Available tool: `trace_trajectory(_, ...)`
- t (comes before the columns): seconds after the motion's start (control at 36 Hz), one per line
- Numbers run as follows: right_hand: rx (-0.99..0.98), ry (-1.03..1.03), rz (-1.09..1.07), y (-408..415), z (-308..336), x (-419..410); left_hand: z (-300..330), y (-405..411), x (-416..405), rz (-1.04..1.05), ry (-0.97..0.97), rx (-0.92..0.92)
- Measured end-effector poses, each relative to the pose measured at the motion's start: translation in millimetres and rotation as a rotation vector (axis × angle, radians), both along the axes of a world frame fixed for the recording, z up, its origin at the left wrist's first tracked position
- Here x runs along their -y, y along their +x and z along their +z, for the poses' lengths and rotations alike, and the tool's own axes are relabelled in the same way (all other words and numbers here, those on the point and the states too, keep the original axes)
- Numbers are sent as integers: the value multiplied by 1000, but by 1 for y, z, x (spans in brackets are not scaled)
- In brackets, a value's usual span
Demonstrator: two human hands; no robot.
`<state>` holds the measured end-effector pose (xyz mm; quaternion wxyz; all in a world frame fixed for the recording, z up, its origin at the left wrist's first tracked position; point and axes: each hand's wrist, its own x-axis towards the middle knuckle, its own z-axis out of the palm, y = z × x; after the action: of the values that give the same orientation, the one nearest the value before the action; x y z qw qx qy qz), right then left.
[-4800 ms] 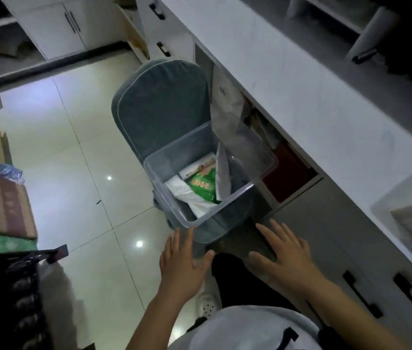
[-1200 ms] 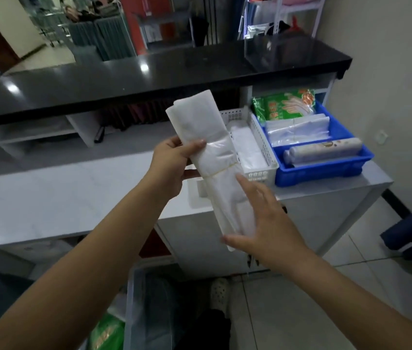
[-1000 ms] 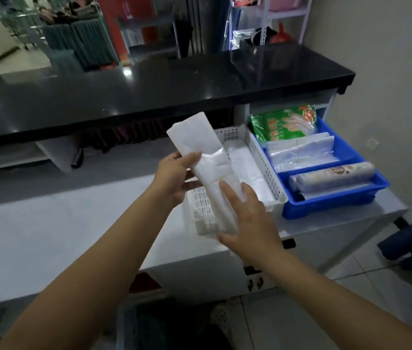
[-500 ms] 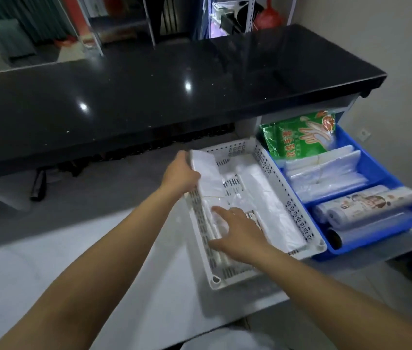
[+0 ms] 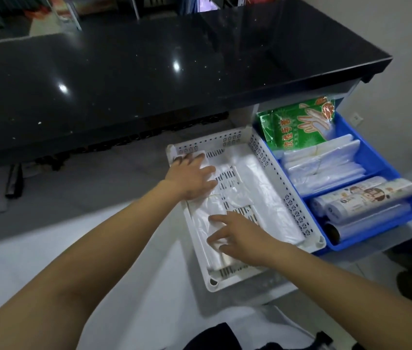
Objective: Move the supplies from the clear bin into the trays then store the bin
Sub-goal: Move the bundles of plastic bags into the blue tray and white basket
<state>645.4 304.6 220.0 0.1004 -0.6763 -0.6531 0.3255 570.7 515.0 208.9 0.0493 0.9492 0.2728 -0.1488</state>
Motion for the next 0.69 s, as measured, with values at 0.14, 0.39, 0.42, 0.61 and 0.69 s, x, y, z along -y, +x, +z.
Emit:
trace_trajectory(0.14,29,-15,32,2,-1,9,-6,-5,8,-11,68,-14)
trace_trajectory(0.39,293,-83,119,-7,-10,25,-10,-3,16,15,127,-106)
trace_trajectory(0.42,301,-93,127,-8,-11,25,-11,-2,16,18,134,-121)
trace_trajectory(0.61,292,-108,143,-4,-12,23,-14,7,18,63,116,-169)
trace_trajectory(0.69,246,-97,134,0,-10,22,-6,7,21,80,91,-167)
